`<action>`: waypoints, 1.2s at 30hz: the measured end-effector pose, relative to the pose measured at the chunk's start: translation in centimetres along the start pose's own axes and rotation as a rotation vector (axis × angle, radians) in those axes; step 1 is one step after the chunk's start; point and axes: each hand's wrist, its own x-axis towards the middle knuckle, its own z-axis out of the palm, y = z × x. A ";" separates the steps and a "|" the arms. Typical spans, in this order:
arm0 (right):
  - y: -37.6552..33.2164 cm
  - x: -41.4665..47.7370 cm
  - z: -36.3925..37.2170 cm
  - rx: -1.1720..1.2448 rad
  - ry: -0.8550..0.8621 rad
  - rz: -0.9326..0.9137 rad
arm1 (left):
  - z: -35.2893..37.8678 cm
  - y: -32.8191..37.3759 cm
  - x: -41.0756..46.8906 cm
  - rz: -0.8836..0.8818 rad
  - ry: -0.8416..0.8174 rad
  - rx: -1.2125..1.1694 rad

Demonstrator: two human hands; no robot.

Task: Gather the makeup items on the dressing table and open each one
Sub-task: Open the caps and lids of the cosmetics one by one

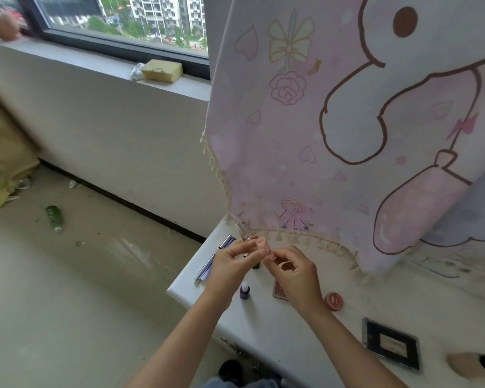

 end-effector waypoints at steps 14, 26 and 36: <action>7.3 6.4 0.1 -0.870 -0.389 0.267 | -5.9 -3.2 -1.1 0.054 0.296 0.363; 8.0 7.6 2.9 -1.009 -0.498 0.219 | -7.6 -4.5 -0.8 0.030 0.331 0.436; 8.0 6.9 2.6 -1.040 -0.542 0.243 | -7.0 -4.6 -0.2 0.192 0.216 0.647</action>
